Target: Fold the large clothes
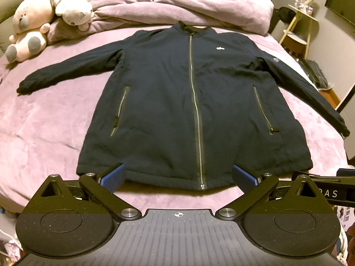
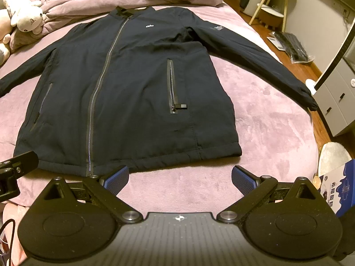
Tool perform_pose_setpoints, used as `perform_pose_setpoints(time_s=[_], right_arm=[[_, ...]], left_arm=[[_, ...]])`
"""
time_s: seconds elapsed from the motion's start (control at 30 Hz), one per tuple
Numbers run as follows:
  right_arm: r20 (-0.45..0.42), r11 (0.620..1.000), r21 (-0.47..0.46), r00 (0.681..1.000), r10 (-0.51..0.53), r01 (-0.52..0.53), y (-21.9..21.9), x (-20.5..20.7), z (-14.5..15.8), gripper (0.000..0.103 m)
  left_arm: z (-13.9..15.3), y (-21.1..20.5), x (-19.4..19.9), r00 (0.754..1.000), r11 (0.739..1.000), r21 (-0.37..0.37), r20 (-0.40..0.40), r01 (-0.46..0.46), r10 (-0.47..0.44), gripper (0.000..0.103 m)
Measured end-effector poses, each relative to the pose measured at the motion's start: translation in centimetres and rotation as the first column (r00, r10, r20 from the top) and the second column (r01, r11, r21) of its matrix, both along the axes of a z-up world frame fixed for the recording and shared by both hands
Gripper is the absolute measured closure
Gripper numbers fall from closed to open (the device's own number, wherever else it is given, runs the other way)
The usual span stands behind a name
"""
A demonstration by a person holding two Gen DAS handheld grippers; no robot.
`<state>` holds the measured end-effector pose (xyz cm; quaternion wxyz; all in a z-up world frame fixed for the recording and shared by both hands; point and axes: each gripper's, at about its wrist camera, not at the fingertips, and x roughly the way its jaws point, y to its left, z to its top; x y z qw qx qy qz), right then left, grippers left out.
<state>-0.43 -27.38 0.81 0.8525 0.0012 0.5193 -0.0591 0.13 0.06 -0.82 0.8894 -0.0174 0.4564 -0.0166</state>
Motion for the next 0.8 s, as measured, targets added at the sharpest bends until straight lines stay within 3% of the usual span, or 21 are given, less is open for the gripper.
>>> perform_pose_setpoints(time_s=[0.8], right_arm=[[-0.011,1.0,0.004,1.0,-0.003,0.003,-0.21,0.07,-0.11,0.004]], left_arm=[[-0.02,0.01,0.36,1.0,1.0,-0.013,-0.021,-0.006,0.006,0.0]])
